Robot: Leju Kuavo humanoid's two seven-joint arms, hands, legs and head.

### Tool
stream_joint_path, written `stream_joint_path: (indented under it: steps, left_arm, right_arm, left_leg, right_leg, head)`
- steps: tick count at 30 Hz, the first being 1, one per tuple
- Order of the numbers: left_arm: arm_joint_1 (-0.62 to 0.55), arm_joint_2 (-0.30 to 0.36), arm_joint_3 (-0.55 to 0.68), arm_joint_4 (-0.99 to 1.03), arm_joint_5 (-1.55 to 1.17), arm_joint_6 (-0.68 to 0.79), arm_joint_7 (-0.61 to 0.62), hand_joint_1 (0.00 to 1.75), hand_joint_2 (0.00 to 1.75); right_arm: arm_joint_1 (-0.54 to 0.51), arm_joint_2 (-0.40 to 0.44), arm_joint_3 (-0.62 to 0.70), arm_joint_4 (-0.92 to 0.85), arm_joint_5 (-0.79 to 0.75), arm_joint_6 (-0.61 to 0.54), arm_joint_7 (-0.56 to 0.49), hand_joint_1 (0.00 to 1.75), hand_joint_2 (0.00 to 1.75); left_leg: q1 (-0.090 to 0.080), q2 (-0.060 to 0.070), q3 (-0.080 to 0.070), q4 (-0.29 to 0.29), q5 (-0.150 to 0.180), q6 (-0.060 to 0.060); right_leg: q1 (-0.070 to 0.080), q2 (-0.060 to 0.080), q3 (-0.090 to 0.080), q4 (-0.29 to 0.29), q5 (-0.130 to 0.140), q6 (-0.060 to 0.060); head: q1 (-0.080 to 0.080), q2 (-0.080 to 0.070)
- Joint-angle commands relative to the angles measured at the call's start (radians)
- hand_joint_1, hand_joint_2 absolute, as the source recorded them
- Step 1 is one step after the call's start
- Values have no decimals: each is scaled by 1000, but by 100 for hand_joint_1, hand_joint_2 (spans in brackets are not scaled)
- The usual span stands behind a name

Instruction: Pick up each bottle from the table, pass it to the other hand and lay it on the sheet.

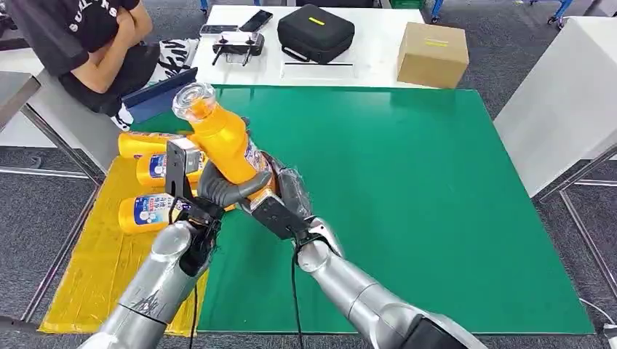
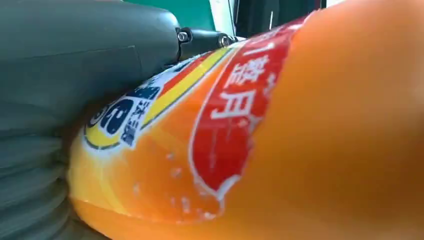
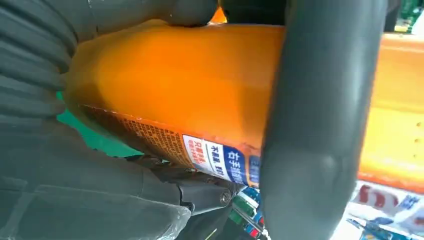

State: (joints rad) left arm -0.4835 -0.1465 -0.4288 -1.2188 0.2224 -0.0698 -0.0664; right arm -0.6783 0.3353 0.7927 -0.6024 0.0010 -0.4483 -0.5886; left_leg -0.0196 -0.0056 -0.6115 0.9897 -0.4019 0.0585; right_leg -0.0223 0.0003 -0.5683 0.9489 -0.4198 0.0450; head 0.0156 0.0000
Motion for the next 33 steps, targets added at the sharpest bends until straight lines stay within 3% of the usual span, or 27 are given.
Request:
stream_joint_path:
  steps: [1, 2, 3, 4, 33]
  left_arm:
    - [-94, 43, 42, 10, -13, 19, 0, 0, 175]
    - [-91, 45, 46, 10, -14, 19, -1, 0, 175]
    - [-87, 45, 49, 11, -15, 21, -5, 143, 175]
    - [-81, 48, 53, 15, -16, 20, -13, 175, 175]
    - [-76, 40, 79, 3, -7, 60, -45, 175, 175]
  right_arm:
    - [50, 14, 238, 120, 108, 25, 2, 175, 175]
    - [49, 14, 235, 124, 109, 25, -3, 175, 175]
    - [48, 14, 232, 128, 111, 24, -5, 175, 175]
    - [42, 14, 227, 134, 115, 22, -7, 175, 175]
    - [50, 14, 138, 131, 151, -42, 3, 175, 175]
  left_leg:
    - [3, 0, 6, 1, -3, -6]
    - [3, -1, 4, 0, -2, -5]
    - [2, -1, 3, 0, -1, -3]
    - [2, -2, 6, 0, -2, -5]
    - [3, -3, 4, 1, -2, -5]
  right_leg:
    - [3, -1, 7, 0, -3, -4]
    - [3, -1, 5, -1, -2, -3]
    - [2, -2, 3, -1, -1, -2]
    - [2, -2, 6, 0, -3, -4]
    - [3, -3, 5, -1, -2, -3]
  head:
    - [0, 0]
    - [0, 0]
    - [0, 0]
    - [0, 0]
    - [0, 0]
